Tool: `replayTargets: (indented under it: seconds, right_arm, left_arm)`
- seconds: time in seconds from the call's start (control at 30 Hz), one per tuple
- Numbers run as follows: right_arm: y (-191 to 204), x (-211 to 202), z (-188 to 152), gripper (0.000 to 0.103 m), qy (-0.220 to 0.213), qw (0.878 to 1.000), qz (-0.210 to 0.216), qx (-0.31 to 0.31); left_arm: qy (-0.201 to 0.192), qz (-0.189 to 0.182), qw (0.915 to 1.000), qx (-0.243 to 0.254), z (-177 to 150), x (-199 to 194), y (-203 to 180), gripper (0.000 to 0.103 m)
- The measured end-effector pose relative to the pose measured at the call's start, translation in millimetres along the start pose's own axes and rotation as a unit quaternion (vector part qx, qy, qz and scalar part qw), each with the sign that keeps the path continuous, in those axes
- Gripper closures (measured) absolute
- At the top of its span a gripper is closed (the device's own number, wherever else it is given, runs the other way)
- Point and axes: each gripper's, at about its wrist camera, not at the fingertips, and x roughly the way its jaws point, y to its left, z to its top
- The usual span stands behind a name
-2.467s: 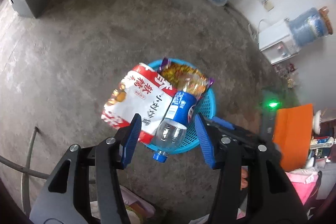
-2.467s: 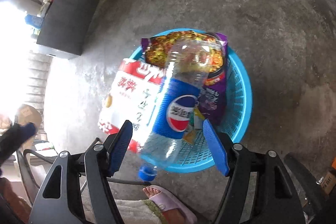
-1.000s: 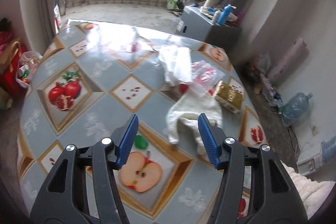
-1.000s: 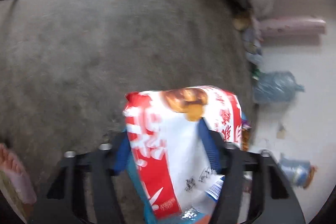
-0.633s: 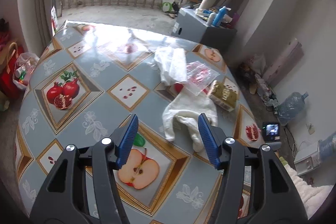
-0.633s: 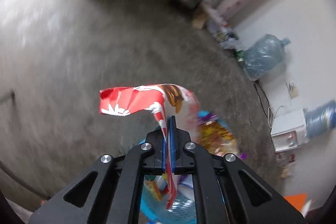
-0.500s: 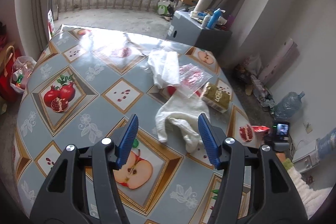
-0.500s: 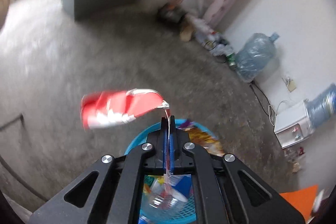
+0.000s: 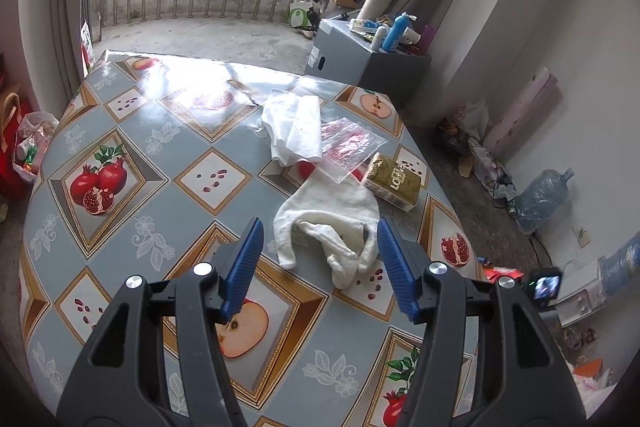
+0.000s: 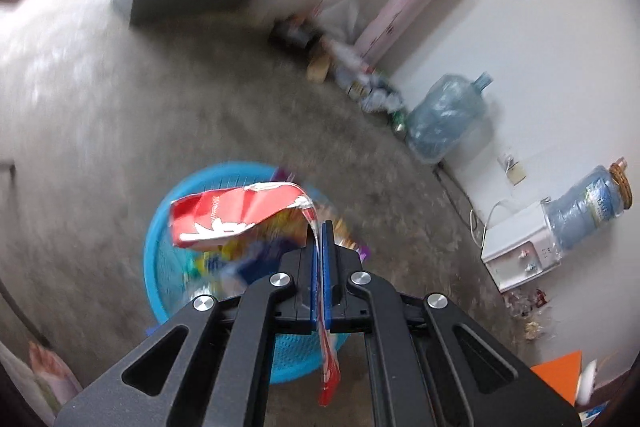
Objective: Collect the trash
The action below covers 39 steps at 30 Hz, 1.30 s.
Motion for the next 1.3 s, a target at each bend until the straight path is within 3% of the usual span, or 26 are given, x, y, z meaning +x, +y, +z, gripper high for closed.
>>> replayTargets:
  seconds: [0.07, 0.17, 0.2, 0.27, 0.37, 0.4, 0.47, 0.57, 0.6, 0.77, 0.97, 1.03, 1.1, 1.17, 1.3]
  right_arm:
    - [17, 14, -16, 0.1, 0.021, 0.999, 0.005, -0.026]
    - [33, 23, -36, 0.088, 0.052, 0.997, 0.026, -0.059]
    - [33, 22, -39, 0.077, 0.059, 0.996, 0.038, -0.059]
    - [25, 19, -40, 0.057, 0.066, 0.995, 0.064, -0.045]
    - [-1, 2, -41, 0.049, 0.068, 0.988, 0.135, 0.016]
    - [-15, -3, -40, 0.046, 0.071, 0.979, 0.184, 0.054]
    - [-36, -7, -40, 0.044, 0.071, 0.961, 0.241, 0.118]
    - [-75, 4, -39, 0.043, 0.076, 0.923, 0.287, 0.244]
    - [-89, 16, -38, 0.043, 0.086, 0.905, 0.291, 0.299]
    - [-110, 76, -33, 0.043, 0.157, 0.859, 0.226, 0.432]
    - [-65, 151, -39, 0.043, 0.286, 0.824, 0.224, 0.435]
    - [-57, 161, -42, 0.05, 0.298, 0.823, 0.214, 0.435]
    - [-46, 175, -51, 0.067, 0.331, 0.803, 0.23, 0.439]
    - [-38, 185, -61, 0.07, 0.352, 0.789, 0.231, 0.446]
    - [-31, 194, -59, 0.07, 0.346, 0.805, 0.216, 0.43]
  left_arm:
    - [0.002, 0.0, 1.0, 0.0, 0, 0, -1, 0.048]
    - [0.003, -0.001, 1.0, 0.0, 0, 1, -1, 0.048]
    - [0.004, -0.001, 1.0, 0.0, 0, 1, -1, 0.048]
    - [0.005, -0.002, 1.0, 0.001, 0, 3, -2, 0.048]
    - [0.008, -0.005, 1.0, 0.002, -1, 5, -2, 0.048]
    - [0.008, -0.007, 0.9999, 0.002, -1, 6, -2, 0.048]
    - [0.01, -0.01, 0.9999, 0.002, -2, 8, -1, 0.048]
    - [0.013, -0.014, 0.9998, 0.004, -3, 11, -2, 0.048]
    - [0.014, -0.014, 0.9998, 0.004, -3, 11, -2, 0.048]
    - [0.016, -0.015, 0.9997, 0.006, -4, 12, -4, 0.048]
    - [0.027, -0.003, 0.9996, 0.001, -6, 17, 0, 0.048]
    - [0.03, -0.001, 0.9995, 0.001, -6, 18, 1, 0.048]
    - [0.031, 0.002, 0.9995, 0.004, -6, 19, 1, 0.048]
    - [0.034, 0.006, 0.9994, 0.006, -5, 21, 1, 0.048]
    - [0.039, 0.009, 0.9992, 0.006, -4, 24, 2, 0.048]
